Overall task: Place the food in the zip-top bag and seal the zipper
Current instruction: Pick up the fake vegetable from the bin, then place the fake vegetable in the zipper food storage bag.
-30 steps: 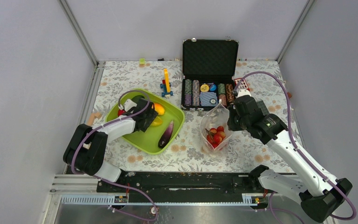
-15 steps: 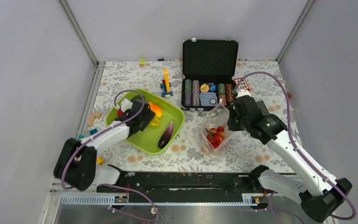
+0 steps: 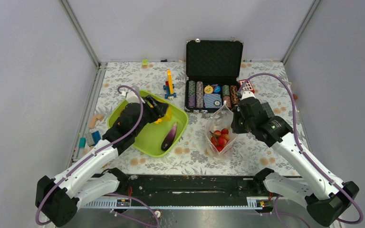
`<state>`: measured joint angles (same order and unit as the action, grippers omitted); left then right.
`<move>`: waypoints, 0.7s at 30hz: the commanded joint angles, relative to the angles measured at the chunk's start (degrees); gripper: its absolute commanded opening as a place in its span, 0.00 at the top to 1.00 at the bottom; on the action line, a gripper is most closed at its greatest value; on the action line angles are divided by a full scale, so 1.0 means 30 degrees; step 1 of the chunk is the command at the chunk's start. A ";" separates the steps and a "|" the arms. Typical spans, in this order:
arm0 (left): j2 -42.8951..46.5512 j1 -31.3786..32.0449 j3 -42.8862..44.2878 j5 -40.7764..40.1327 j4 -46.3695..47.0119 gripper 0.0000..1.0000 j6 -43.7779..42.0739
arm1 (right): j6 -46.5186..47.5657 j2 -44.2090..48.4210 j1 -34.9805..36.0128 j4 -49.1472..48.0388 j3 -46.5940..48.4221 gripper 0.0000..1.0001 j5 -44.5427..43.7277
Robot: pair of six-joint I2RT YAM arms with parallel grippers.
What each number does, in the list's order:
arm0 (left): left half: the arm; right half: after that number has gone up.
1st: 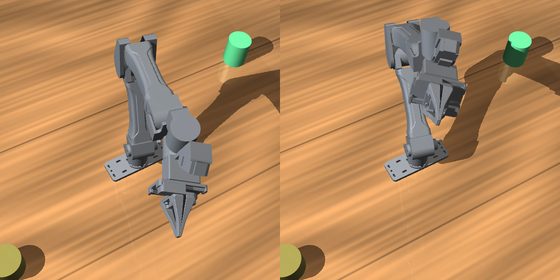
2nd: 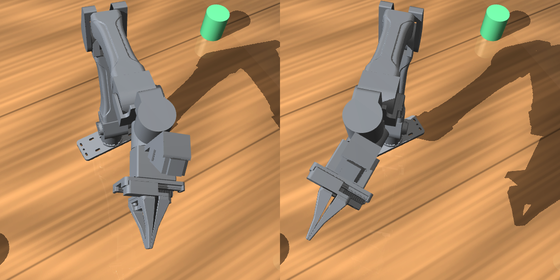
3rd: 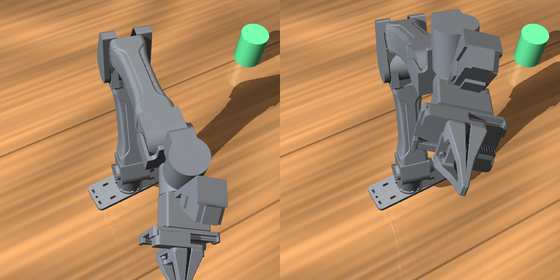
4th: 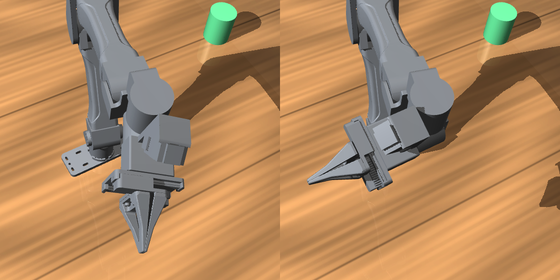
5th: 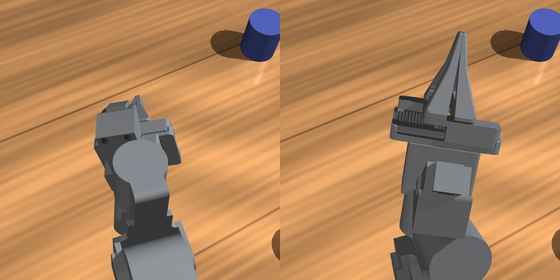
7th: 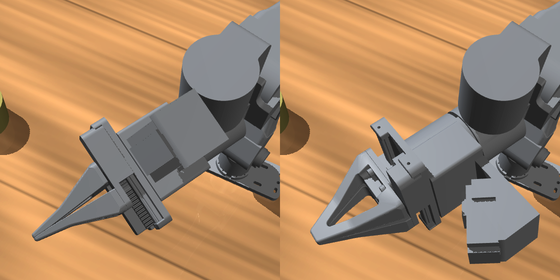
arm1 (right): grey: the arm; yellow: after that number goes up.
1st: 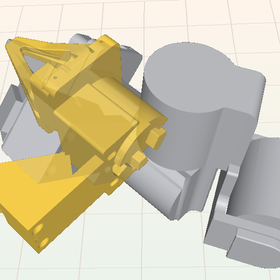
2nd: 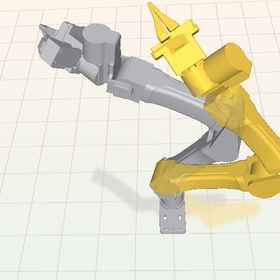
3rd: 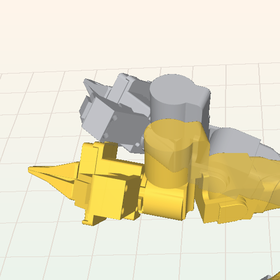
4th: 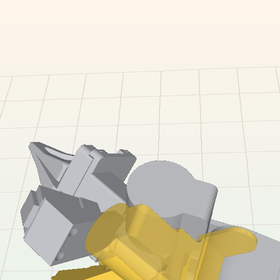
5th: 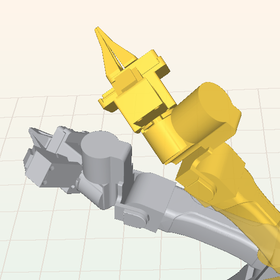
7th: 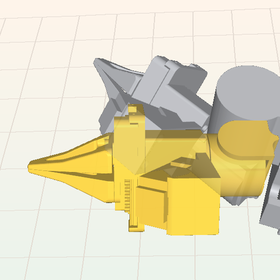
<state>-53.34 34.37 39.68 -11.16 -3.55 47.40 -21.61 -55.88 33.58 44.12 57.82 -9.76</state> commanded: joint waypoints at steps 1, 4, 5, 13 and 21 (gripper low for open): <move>0.0417 0.1800 0.1405 0.3498 0.3841 0.73 -0.3940 | 0.0101 0.0373 -0.0120 -0.0590 -0.0093 0.98 0.0215; 0.0426 0.3262 0.2168 0.4388 0.4894 0.73 -0.5205 | 0.0123 0.0422 -0.0135 -0.0656 -0.0060 0.98 0.0070; 0.0373 0.3618 0.2368 0.5004 0.5240 0.73 -0.5462 | 0.0117 0.0431 -0.0144 -0.0693 -0.0144 0.98 0.0211; -0.2434 0.5364 0.4126 0.8589 0.7459 0.72 -0.6092 | 0.0131 0.0376 -0.0120 -0.0928 -0.0284 0.98 0.0595; -0.5028 0.6306 0.5736 0.9676 0.8229 0.69 -0.6635 | 0.0053 0.0331 -0.0120 -0.1105 -0.0407 0.98 0.0606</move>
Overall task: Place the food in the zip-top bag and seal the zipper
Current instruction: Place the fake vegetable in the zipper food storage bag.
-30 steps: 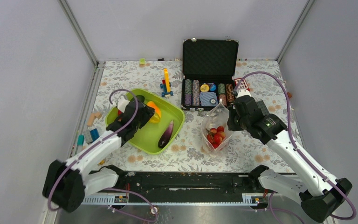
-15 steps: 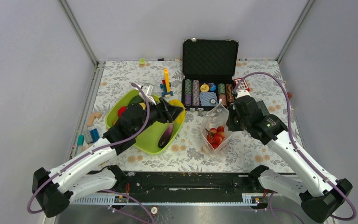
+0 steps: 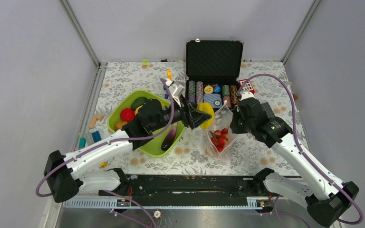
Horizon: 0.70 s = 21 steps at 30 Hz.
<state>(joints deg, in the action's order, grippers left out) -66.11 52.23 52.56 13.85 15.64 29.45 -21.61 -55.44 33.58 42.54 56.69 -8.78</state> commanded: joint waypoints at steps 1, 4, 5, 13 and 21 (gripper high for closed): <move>-0.1049 0.0481 0.1582 0.1322 0.1945 0.68 -0.0626 | 0.0094 0.0212 -0.0120 -0.0579 -0.0024 0.98 0.0291; -0.2089 0.0938 0.1893 0.1378 0.2448 0.68 -0.0316 | 0.0114 0.0224 -0.0120 -0.0633 -0.0056 0.98 0.0216; -0.2363 0.1041 0.2076 0.1491 0.2461 0.68 -0.0309 | 0.0127 0.0184 -0.0124 -0.0685 -0.0039 0.98 0.0290; -0.3823 0.2086 0.2748 -0.0098 0.2326 0.67 -0.1258 | 0.0083 0.0613 -0.0120 -0.0609 -0.0192 0.98 0.0468; -0.4822 0.2789 0.2807 -0.1317 0.2223 0.62 -0.1744 | 0.0089 0.1151 -0.0120 -0.0702 -0.0377 0.98 0.0335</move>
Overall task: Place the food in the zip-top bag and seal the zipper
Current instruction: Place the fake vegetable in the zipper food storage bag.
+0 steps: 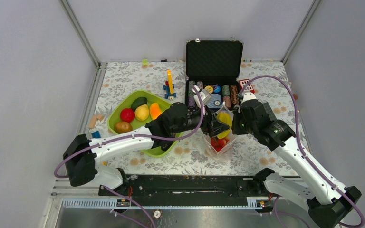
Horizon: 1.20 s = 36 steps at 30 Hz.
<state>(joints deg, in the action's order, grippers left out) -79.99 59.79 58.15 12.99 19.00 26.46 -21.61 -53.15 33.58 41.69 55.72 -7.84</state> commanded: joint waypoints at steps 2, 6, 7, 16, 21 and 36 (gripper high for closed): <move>-0.0217 0.0328 0.0962 -0.1221 0.0682 0.59 -0.0803 | 0.0119 0.0375 -0.0124 -0.0369 -0.0028 0.98 0.0237; 0.0147 0.0344 0.0672 -0.1385 0.0608 0.30 -0.0978 | 0.0114 0.0335 -0.0122 -0.0475 -0.0015 0.98 0.0021; 0.0302 0.0351 0.0562 -0.1385 0.0575 0.21 -0.0995 | 0.0087 0.0261 -0.0124 -0.0453 -0.0028 0.98 0.0142; 0.1198 0.0377 0.0076 -0.0670 0.0670 0.01 -0.0770 | 0.0082 0.0116 -0.0120 -0.0438 -0.0030 0.98 0.0149; 0.1531 0.0373 0.0243 -0.0931 0.0015 0.01 -0.0647 | 0.0062 0.0253 -0.0120 -0.0425 -0.0117 0.98 0.0061; 0.6345 -0.1593 -0.2381 -0.8922 -0.5880 0.01 0.0054 | 0.0082 0.0494 -0.0120 -0.0420 -0.0167 0.98 0.0033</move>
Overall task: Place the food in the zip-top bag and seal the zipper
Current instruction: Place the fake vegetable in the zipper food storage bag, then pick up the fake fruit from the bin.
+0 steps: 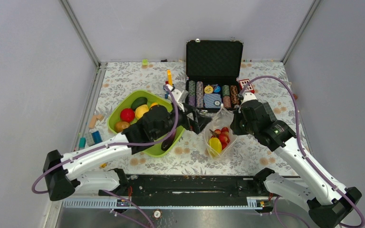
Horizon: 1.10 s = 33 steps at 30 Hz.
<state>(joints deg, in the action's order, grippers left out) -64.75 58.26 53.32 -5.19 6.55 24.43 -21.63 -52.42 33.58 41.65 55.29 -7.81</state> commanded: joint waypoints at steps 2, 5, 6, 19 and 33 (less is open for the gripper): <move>0.1895 -0.1781 -0.1282 -0.3184 -0.2134 0.01 0.1375 | 0.0065 0.0269 -0.0120 -0.0413 0.0006 0.98 0.0033; 0.2663 -0.2622 -0.1908 -0.3605 -0.3483 0.01 0.2060 | 0.0090 0.0226 -0.0120 -0.0423 0.0013 0.98 0.0048; 0.2966 -0.2833 -0.2145 -0.3822 -0.3754 0.01 0.2205 | 0.0105 0.0194 -0.0128 -0.0427 -0.0007 0.98 0.0077; 0.4187 -0.5622 -0.3810 -0.5048 -0.6621 0.01 0.4316 | 0.0186 0.0173 -0.0120 -0.0621 -0.0106 0.98 -0.0025; 0.1249 -0.8360 -0.4176 -0.3742 -0.6588 0.01 0.5222 | 0.0217 0.0114 -0.0122 -0.0940 -0.0259 0.98 0.0060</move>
<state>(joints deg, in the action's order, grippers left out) -58.37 35.51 41.36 -18.35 -15.86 39.66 -21.61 -52.45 33.58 40.77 54.61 -7.53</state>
